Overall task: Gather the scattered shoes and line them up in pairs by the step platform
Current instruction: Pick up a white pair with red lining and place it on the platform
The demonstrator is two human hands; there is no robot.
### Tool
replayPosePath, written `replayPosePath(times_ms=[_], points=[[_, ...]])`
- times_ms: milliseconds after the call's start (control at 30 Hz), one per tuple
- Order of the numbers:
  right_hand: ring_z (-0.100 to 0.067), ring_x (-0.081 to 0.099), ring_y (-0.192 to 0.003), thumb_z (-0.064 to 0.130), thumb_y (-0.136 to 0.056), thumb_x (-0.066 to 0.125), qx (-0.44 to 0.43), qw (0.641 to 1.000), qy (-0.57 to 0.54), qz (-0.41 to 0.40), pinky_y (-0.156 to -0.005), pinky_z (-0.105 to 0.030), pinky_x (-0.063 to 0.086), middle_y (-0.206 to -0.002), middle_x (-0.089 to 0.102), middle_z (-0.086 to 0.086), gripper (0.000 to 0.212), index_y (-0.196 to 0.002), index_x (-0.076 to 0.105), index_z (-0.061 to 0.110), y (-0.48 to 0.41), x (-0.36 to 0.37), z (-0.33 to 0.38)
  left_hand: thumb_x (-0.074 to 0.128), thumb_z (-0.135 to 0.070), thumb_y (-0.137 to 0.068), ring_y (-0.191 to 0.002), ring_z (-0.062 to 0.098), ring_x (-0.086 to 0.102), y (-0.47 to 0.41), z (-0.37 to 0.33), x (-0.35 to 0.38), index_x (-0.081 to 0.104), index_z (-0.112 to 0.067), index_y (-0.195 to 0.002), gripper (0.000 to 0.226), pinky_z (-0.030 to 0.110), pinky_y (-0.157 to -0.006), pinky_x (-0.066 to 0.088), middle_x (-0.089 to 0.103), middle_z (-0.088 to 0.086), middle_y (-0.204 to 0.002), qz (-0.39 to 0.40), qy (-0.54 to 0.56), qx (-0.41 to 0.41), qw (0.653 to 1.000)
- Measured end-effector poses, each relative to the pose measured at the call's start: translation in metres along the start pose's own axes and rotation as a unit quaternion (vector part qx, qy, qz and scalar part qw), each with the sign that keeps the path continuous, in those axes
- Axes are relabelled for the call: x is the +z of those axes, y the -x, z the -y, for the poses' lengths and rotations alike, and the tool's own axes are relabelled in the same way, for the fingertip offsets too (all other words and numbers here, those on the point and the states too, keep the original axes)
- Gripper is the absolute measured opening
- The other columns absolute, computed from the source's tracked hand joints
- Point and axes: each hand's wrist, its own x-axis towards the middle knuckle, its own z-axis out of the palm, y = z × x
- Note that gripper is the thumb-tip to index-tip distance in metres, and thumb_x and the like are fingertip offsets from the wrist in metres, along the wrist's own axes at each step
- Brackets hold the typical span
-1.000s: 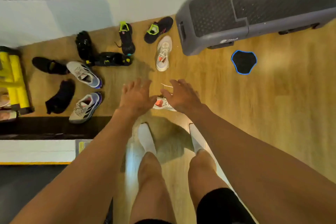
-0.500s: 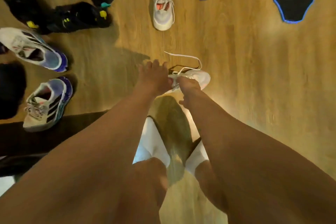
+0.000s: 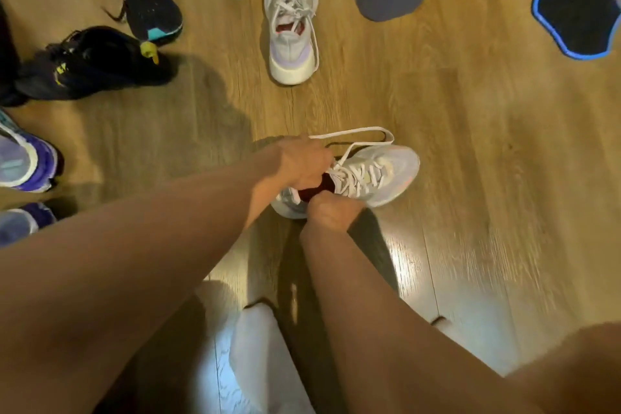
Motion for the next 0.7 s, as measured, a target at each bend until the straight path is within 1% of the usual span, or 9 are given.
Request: replayPosePath(times_ms=[133, 233, 367, 433, 500, 533, 600, 667, 700], points=[[-0.022, 0.060, -0.098, 0.010, -0.088, 0.059, -0.147, 0.989, 0.007, -0.012, -0.087, -0.031, 0.049, -0.116, 0.064, -0.004, 0.037, -0.125, 0.055, 0.016, 0.001, 0.003, 0.066, 0.048, -0.020, -0.094, -0.078, 0.023, 0.048, -0.013, 0.005, -0.039, 0.054, -0.010, -0.099, 0.013, 0.033, -0.062, 0.034, 0.061, 0.014, -0.106, -0.129, 0.039, -0.037, 0.990], [-0.026, 0.061, -0.101, 0.010, -0.089, 0.058, -0.246, 0.968, 0.055, 0.016, -0.089, -0.036, 0.050, -0.117, 0.065, -0.009, 0.032, -0.121, 0.060, 0.013, -0.004, 0.006, 0.127, 0.040, -0.031, -0.095, -0.106, 0.034, 0.053, -0.018, 0.002, -0.069, 0.055, -0.008, -0.117, 0.035, 0.038, -0.076, 0.040, 0.055, 0.017, -0.123, -0.224, 0.142, -0.117, 0.957], [-0.034, 0.061, -0.109, 0.019, -0.098, 0.051, -0.166, 0.965, 0.084, 0.186, -0.092, -0.046, 0.051, -0.125, 0.061, -0.015, 0.033, -0.130, 0.054, 0.012, -0.003, -0.014, 0.184, 0.029, -0.057, -0.096, -0.126, 0.032, 0.042, -0.016, -0.005, -0.084, 0.042, -0.011, -0.138, 0.064, 0.046, -0.102, 0.038, 0.043, 0.015, -0.138, -0.323, 0.261, -0.101, 0.904], [-0.032, 0.055, -0.119, 0.019, -0.104, 0.033, -0.161, 0.951, 0.083, 0.249, -0.089, -0.038, 0.052, -0.133, 0.054, -0.016, 0.038, -0.140, 0.042, 0.010, -0.006, -0.032, 0.195, 0.031, -0.054, -0.098, -0.114, 0.027, 0.051, -0.013, -0.006, -0.091, 0.055, -0.014, -0.121, 0.052, 0.041, -0.097, 0.041, 0.053, 0.011, -0.124, -0.405, 0.349, -0.066, 0.843], [-0.021, 0.066, -0.091, 0.018, -0.104, 0.029, -0.149, 0.952, 0.075, 0.255, -0.060, -0.026, 0.056, -0.104, 0.065, -0.009, 0.033, -0.130, 0.048, 0.010, -0.011, -0.049, 0.196, 0.037, -0.041, -0.100, -0.090, 0.021, 0.058, -0.010, -0.003, -0.099, 0.064, -0.014, -0.091, 0.040, 0.037, -0.085, 0.046, 0.063, 0.002, -0.092, -0.477, 0.450, -0.043, 0.754], [-0.018, 0.067, -0.069, 0.020, -0.104, 0.032, -0.125, 0.954, 0.065, 0.265, -0.045, -0.022, 0.053, -0.082, 0.067, -0.006, 0.026, -0.111, 0.054, 0.012, -0.012, -0.056, 0.192, 0.039, -0.036, -0.100, -0.078, 0.018, 0.058, -0.009, -0.001, -0.104, 0.064, -0.016, -0.079, 0.038, 0.034, -0.078, 0.047, 0.062, -0.003, -0.076, -0.491, 0.505, -0.042, 0.709], [-0.017, 0.063, -0.047, 0.023, -0.103, 0.036, -0.085, 0.954, 0.055, 0.282, -0.035, -0.020, 0.047, -0.057, 0.064, -0.006, 0.030, -0.085, 0.056, 0.008, -0.011, -0.070, 0.177, 0.044, -0.028, -0.097, -0.060, 0.015, 0.052, -0.009, 0.007, -0.109, 0.060, -0.020, -0.064, 0.038, 0.034, -0.068, 0.045, 0.057, -0.005, -0.058, -0.490, 0.583, -0.053, 0.646], [-0.019, 0.062, -0.059, 0.018, -0.104, 0.033, -0.074, 0.960, 0.054, 0.263, -0.043, -0.019, 0.048, -0.075, 0.063, -0.010, 0.031, -0.087, 0.055, 0.006, -0.007, -0.080, 0.163, 0.045, -0.023, -0.094, -0.053, 0.015, 0.049, -0.010, 0.014, -0.106, 0.059, -0.020, -0.061, 0.036, 0.034, -0.064, 0.044, 0.054, -0.002, -0.053, -0.477, 0.597, -0.072, 0.641], [-0.021, 0.061, -0.077, 0.015, -0.105, 0.028, -0.090, 0.965, 0.054, 0.242, -0.053, -0.015, 0.049, -0.095, 0.059, -0.012, 0.030, -0.101, 0.056, 0.003, -0.006, -0.084, 0.156, 0.045, -0.022, -0.094, -0.052, 0.015, 0.048, -0.011, 0.018, -0.102, 0.060, -0.019, -0.061, 0.036, 0.034, -0.063, 0.043, 0.054, -0.001, -0.053, -0.469, 0.596, -0.081, 0.647]])
